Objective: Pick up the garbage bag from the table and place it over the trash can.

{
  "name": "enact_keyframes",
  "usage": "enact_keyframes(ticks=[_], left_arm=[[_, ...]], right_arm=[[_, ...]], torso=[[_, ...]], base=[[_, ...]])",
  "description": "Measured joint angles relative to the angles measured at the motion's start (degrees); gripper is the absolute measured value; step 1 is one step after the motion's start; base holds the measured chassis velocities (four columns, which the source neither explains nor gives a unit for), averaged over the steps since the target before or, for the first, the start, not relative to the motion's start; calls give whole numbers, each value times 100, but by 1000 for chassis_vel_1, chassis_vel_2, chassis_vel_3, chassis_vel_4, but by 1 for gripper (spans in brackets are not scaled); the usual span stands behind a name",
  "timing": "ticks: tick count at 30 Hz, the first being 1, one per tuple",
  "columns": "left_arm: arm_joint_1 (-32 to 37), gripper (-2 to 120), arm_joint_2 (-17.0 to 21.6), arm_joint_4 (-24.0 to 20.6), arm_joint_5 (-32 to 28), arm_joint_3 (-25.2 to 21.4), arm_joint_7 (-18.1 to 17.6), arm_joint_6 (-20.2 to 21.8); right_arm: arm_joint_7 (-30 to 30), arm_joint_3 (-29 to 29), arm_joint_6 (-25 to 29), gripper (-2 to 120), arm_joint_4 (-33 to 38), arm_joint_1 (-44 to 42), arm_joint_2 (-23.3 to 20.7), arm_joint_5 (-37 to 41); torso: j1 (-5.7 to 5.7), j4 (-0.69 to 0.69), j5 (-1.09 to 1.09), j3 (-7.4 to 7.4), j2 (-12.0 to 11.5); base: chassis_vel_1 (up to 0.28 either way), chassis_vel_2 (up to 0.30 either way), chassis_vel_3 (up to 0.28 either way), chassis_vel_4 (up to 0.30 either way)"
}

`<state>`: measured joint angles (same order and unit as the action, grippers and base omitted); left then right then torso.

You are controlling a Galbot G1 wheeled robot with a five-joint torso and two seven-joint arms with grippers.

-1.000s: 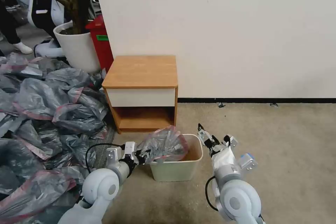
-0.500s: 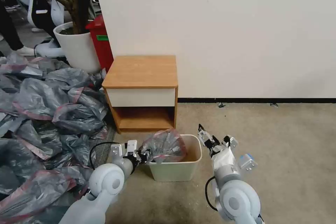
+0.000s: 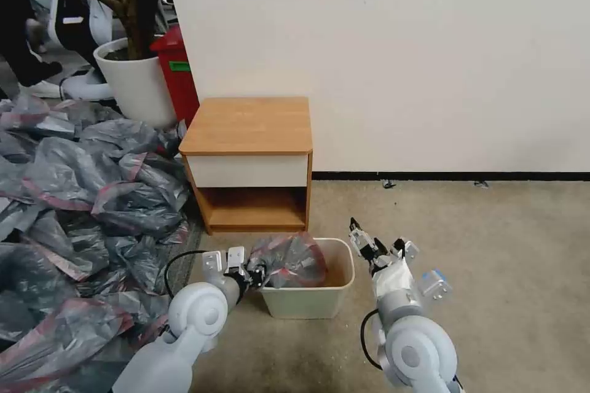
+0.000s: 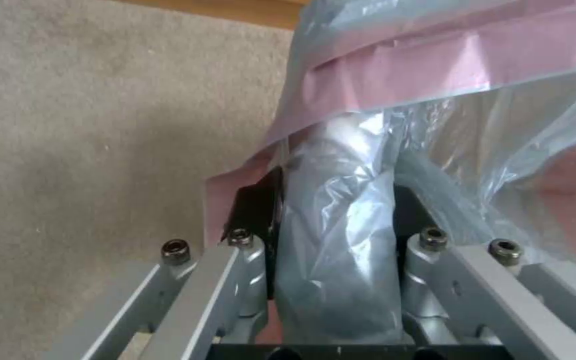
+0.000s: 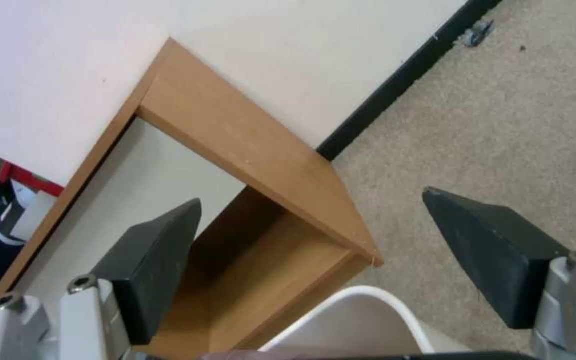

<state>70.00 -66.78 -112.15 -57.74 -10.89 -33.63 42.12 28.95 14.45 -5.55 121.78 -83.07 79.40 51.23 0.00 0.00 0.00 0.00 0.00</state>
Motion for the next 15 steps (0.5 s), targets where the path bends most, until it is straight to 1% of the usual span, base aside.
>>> enact_keyframes(ticks=[1,3,4,5,6,7,9,10,13,15], left_arm=[[0,28,0,0,0,0,0,0],[-26,22,-10,22,-36,28,-71,0],[-26,22,-10,22,-36,28,-71,0],[-29,19,-12,25,-38,29,-81,0],[-30,11,-13,28,-39,30,-88,2],[-29,7,-12,29,-39,22,-88,5],[-29,6,-11,29,-39,15,-86,6],[-25,3,-5,16,-35,-37,-52,7],[-18,3,26,-14,-33,-103,50,8],[-9,3,64,-55,-29,-203,201,8]], right_arm=[[0,0,0,88,0,0,0,0],[0,0,2,88,0,-4,3,-5],[0,0,2,88,0,-4,3,-5],[0,0,3,88,0,-5,3,-6],[0,-1,4,88,3,-5,3,-8],[0,-2,5,88,15,-5,2,-11],[0,-3,5,88,21,-4,0,-12],[0,-5,6,88,50,-2,-8,-18],[-24,-14,7,88,97,-1,-30,-50],[-117,-30,7,88,187,-11,-93,-121]], torso=[[0,0,0,0,0],[0,0,0,0,0],[0,0,0,0,0],[0,0,0,0,0],[0,0,0,0,0],[0,0,0,0,0],[0,0,0,0,0],[0,0,0,0,-1],[0,1,0,0,0],[0,0,0,0,0]], base=[[0,0,0,0],[0,0,0,0],[0,0,0,0],[0,0,0,0],[0,0,0,0],[0,0,0,0],[0,0,0,0],[0,0,0,0],[0,0,0,0],[0,0,0,0]])
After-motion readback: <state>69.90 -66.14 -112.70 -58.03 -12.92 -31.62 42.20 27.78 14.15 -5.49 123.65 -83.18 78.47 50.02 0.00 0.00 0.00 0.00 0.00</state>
